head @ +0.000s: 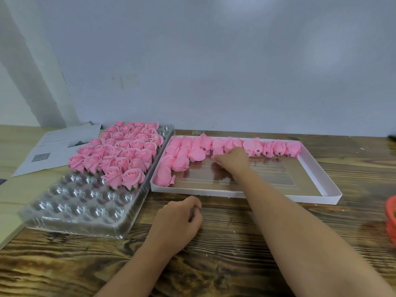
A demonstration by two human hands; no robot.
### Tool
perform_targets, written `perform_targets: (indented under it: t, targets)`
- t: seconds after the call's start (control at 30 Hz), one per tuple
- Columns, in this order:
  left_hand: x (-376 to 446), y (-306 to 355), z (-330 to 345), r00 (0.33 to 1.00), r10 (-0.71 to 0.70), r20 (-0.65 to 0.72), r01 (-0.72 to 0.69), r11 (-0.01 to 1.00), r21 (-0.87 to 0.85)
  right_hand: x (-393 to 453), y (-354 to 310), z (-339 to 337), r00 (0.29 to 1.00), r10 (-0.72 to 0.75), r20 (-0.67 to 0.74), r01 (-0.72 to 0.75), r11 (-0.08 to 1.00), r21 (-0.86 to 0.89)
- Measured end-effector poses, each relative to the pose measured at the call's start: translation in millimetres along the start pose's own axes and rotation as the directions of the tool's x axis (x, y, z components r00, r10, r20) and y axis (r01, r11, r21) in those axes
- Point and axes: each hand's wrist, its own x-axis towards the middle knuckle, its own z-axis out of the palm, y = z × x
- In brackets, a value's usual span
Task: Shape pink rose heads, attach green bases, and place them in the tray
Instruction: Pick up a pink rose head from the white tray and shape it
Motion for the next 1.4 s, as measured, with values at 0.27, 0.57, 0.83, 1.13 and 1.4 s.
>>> perform_targets:
  t: [0.27,0.57,0.83,1.13,1.4]
  targets:
    - [-2.3,1.7,-0.8,1.000,-0.015,-0.022,0.014,0.998,-0.056,-51.2,8.6,-57.8,0.972,0.057,0.227,-0.176,0.817,0.549]
    - [13.7,84.2,1.4,0.905,-0.191,0.380,0.417,0.573,-0.705,-132.7,26.2,-66.5,0.946,-0.005,0.325,-0.253,0.617,0.745]
    - [24.2,101.8,5.1,0.911,-0.120,0.394,0.400,0.485,-0.777,-154.8,39.0,-78.0,0.947,-0.231,0.223,0.055,0.801,0.595]
    - [35.2,96.2,16.4,0.900,-0.173,0.401,0.435,0.269,-0.859,-156.9,45.4,-72.7,0.875,-0.441,0.202,0.258,0.776,0.575]
    - [34.7,98.2,31.9,0.838,-0.276,0.471,0.450,-0.139,-0.882,-166.1,56.7,-54.4,0.828,-0.560,-0.034,0.560,0.828,-0.011]
